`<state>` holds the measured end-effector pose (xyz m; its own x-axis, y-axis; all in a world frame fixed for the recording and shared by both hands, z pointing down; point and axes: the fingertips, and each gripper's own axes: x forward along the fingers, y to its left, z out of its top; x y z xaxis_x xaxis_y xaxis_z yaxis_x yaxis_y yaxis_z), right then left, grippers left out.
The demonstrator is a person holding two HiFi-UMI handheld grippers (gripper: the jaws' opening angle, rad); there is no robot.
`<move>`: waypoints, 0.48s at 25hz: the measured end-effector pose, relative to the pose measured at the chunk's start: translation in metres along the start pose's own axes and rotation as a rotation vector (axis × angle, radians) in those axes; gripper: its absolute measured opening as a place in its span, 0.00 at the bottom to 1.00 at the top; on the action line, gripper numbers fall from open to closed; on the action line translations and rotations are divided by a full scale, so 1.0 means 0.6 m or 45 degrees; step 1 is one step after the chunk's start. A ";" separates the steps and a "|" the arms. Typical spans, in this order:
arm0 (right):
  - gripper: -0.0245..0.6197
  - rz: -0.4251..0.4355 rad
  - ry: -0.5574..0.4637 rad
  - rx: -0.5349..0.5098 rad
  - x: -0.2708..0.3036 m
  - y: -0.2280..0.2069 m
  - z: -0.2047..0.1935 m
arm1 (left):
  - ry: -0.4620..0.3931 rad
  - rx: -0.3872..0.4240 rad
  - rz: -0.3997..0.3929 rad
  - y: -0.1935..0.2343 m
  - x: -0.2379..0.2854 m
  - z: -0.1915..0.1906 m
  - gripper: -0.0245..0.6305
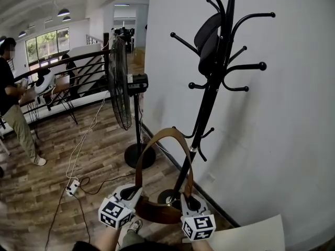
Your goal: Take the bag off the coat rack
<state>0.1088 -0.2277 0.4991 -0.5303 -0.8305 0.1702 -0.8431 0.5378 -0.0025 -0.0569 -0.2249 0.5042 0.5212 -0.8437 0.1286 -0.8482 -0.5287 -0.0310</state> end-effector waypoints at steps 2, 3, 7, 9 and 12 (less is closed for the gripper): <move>0.08 0.005 0.015 0.000 -0.003 0.002 -0.010 | 0.007 -0.009 -0.001 -0.006 -0.002 -0.008 0.06; 0.08 0.005 0.023 0.001 -0.004 0.003 -0.017 | 0.010 -0.017 -0.003 -0.009 -0.002 -0.013 0.06; 0.08 -0.001 0.059 0.008 -0.008 0.001 -0.044 | 0.009 -0.051 -0.011 -0.021 0.004 -0.028 0.06; 0.08 -0.007 0.078 0.013 -0.013 -0.006 -0.055 | 0.020 -0.056 -0.018 -0.028 0.010 -0.036 0.06; 0.08 -0.028 0.096 0.013 -0.019 -0.016 -0.064 | 0.037 -0.064 -0.038 -0.037 0.019 -0.041 0.06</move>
<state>0.1265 -0.2178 0.5347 -0.5034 -0.8288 0.2442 -0.8557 0.5175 -0.0076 -0.0344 -0.2206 0.5310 0.5437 -0.8244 0.1574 -0.8366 -0.5473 0.0232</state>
